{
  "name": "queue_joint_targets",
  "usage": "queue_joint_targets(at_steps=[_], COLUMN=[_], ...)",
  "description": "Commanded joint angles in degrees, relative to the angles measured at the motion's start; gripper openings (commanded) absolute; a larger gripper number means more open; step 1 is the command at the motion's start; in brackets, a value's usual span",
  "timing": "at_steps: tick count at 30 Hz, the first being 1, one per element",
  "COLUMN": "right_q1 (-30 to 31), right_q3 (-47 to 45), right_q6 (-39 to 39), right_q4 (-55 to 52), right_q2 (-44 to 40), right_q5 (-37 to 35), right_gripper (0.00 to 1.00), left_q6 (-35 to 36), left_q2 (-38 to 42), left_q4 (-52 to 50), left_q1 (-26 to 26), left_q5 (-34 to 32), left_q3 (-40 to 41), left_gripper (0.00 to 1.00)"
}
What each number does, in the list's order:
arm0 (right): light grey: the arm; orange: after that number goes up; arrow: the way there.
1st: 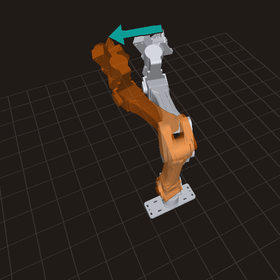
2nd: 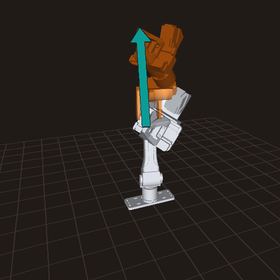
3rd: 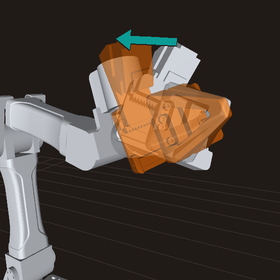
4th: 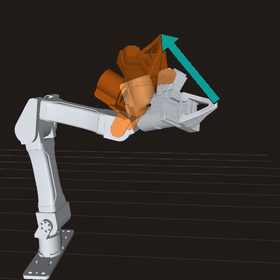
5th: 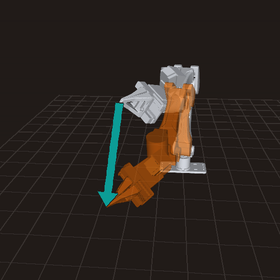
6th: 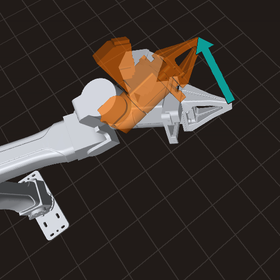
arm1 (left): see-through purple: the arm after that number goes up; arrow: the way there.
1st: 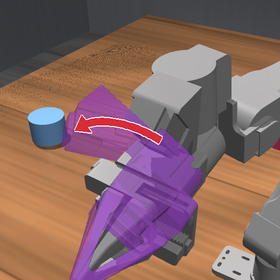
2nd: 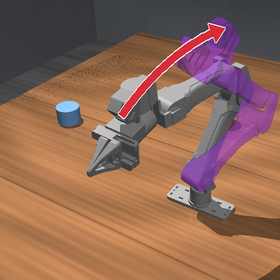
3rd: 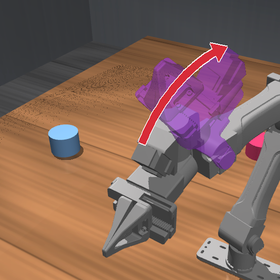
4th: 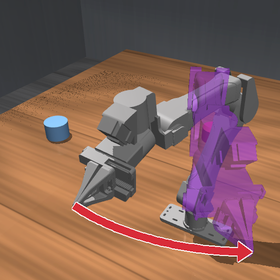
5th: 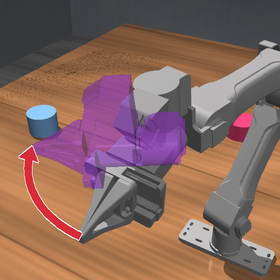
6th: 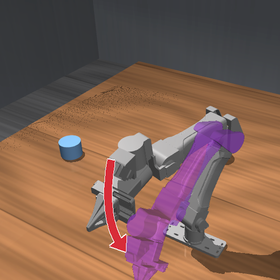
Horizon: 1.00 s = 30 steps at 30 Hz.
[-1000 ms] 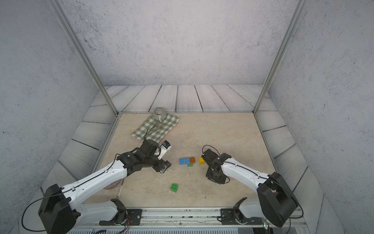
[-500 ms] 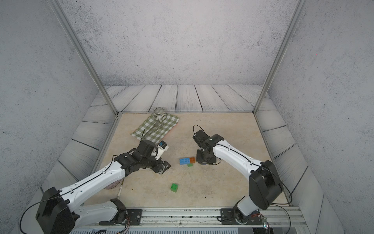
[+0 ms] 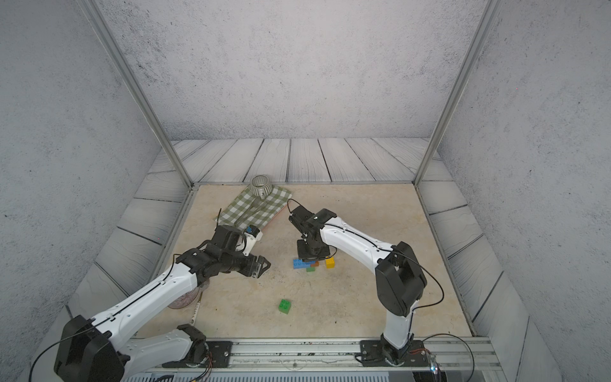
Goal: Assemble the number 4 with lego
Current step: Assemble the lego brick with the lego brick.
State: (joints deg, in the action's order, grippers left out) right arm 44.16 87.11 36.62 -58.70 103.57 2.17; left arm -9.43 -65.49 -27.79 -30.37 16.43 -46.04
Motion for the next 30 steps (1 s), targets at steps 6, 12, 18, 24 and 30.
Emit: queue_joint_targets(at_steps=[6,12,18,24,30], right_q1=[0.0,0.1,0.0,0.0,0.0], right_q3=[3.4,4.6,4.5,4.0,4.1], right_q6=[-2.0,-2.7,-2.6,-2.3,-2.2], right_q4=[-2.8,-3.3,-3.3,-2.4,-2.0], right_q2=[3.9,5.4,6.4,7.2,8.1], right_q5=[0.0,-1.4,-1.9,-2.0,-2.3], right_gripper=[0.25,0.25,0.25,0.25,0.25], left_q6=[-0.4,-0.4,-0.3,-0.3,-0.2], left_q2=[0.5,0.3,0.2,0.3,0.4], left_q4=[-0.1,0.2,0.2,0.2,0.2], left_q1=[0.9,1.0,1.0,1.1,1.1], left_q5=[1.5,1.7,1.5,1.4,1.2], left_q3=[0.9,0.9,0.9,0.9,0.9], left_gripper=[0.83,0.84,0.83,0.83,0.83])
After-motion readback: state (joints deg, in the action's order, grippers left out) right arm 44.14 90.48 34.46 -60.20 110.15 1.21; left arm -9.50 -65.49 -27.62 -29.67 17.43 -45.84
